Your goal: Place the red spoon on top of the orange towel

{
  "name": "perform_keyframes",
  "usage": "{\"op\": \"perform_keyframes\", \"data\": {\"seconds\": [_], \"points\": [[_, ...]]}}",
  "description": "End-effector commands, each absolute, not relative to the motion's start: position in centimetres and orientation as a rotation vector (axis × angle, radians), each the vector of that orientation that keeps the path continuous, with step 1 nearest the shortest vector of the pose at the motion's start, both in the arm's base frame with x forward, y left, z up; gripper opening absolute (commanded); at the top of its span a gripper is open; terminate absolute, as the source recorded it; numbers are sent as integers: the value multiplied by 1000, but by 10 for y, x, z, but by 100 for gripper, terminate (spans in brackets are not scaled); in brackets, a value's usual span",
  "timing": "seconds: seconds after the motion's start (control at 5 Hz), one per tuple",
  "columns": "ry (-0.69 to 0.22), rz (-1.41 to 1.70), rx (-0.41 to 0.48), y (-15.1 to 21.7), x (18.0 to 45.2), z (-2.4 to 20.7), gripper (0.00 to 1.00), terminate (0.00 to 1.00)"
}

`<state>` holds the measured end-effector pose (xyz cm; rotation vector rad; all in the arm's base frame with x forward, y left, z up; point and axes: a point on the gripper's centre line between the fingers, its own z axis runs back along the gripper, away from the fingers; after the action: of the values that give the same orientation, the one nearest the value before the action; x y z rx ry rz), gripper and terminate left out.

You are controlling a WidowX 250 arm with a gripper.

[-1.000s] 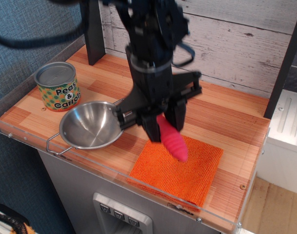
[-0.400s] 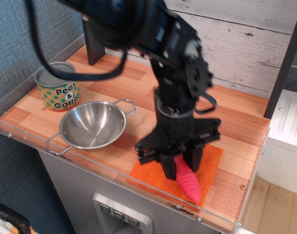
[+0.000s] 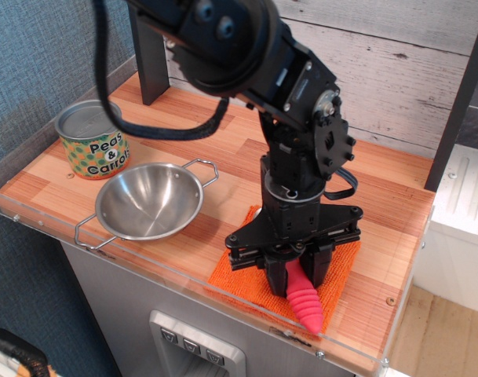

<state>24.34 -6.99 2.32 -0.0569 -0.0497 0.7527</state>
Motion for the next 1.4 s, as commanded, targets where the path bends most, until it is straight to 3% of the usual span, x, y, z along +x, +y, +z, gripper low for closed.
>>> {"op": "perform_keyframes", "data": {"seconds": [0.0,0.4,0.6,0.8,1.2], "points": [[-80,738,-93,-64,246,57,100,0],[-145,767,-145,-50,240,97,100,0],[-205,771,-142,-39,243,118,100,0],[-203,786,-133,-28,247,134,100,0],[-233,679,16,-3,272,154,100,0]]}}
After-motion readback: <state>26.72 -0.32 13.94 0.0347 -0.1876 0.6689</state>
